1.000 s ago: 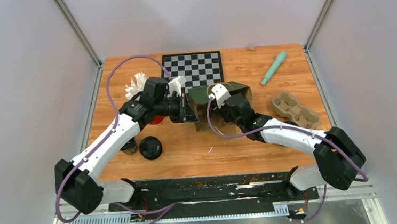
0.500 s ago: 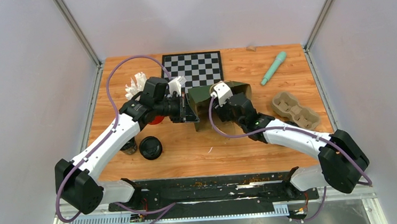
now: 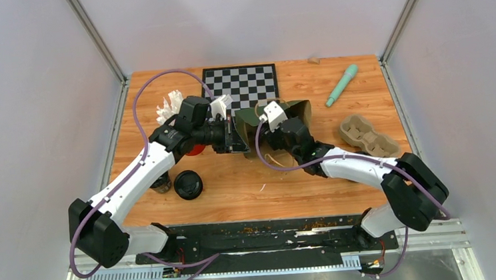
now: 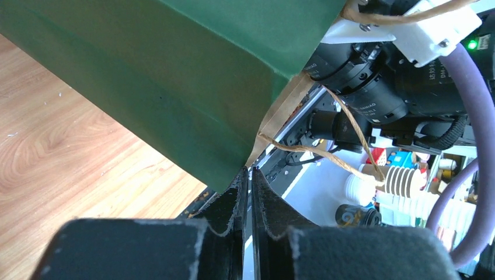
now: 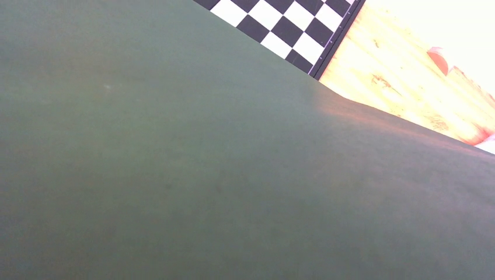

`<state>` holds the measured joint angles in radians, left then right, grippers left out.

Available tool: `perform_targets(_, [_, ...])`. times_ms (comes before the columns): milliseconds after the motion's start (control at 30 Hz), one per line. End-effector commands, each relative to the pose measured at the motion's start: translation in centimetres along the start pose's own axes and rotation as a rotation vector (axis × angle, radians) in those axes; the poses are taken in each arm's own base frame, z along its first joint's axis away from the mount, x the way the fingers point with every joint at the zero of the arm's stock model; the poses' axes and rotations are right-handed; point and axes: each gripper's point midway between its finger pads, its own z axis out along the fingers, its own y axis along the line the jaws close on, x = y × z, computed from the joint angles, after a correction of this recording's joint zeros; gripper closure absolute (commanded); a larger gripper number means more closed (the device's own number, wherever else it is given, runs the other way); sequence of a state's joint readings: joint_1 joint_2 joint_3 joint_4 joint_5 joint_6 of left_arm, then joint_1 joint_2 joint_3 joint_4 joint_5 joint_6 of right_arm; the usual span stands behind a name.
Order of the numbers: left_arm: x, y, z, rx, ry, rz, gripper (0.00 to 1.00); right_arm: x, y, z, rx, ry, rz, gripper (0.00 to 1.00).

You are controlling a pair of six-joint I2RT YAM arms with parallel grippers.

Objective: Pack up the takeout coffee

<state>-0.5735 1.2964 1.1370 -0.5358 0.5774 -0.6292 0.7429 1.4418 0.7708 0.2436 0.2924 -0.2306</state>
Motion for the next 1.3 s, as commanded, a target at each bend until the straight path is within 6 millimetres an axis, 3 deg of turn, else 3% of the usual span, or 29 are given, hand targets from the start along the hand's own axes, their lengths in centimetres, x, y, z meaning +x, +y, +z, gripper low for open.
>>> perform_targets(0, [-0.6, -1.0, 0.1, 0.042, -0.012, 0.009, 0.88, 0.9, -0.8, 0.6, 0.056, 0.014, -0.018, 0.46])
perform_targets(233, [-0.8, -0.9, 0.3, 0.039, -0.012, 0.002, 0.88, 0.7, -1.2, 0.7, 0.069, 0.014, -0.048, 0.74])
perform_targets(600, [-1.0, -0.7, 0.3, 0.025, -0.023, 0.009, 0.88, -3.1, -0.2, -0.7, -0.037, -0.063, -0.022, 0.97])
perform_targets(900, [-1.0, -0.4, 0.0, -0.005, -0.021, 0.025, 0.88, -5.0, 0.9, -3.0, -0.138, -0.117, 0.031, 1.00])
perform_targets(1067, [-1.4, -0.3, -0.3, -0.030, -0.030, 0.026, 0.88, -7.1, 1.6, -4.6, -0.217, -0.107, 0.078, 0.99])
perform_targets(1267, [-1.8, 0.1, -0.6, -0.082, -0.034, 0.016, 0.90, -9.2, 2.8, -8.3, -0.352, -0.077, 0.156, 0.98])
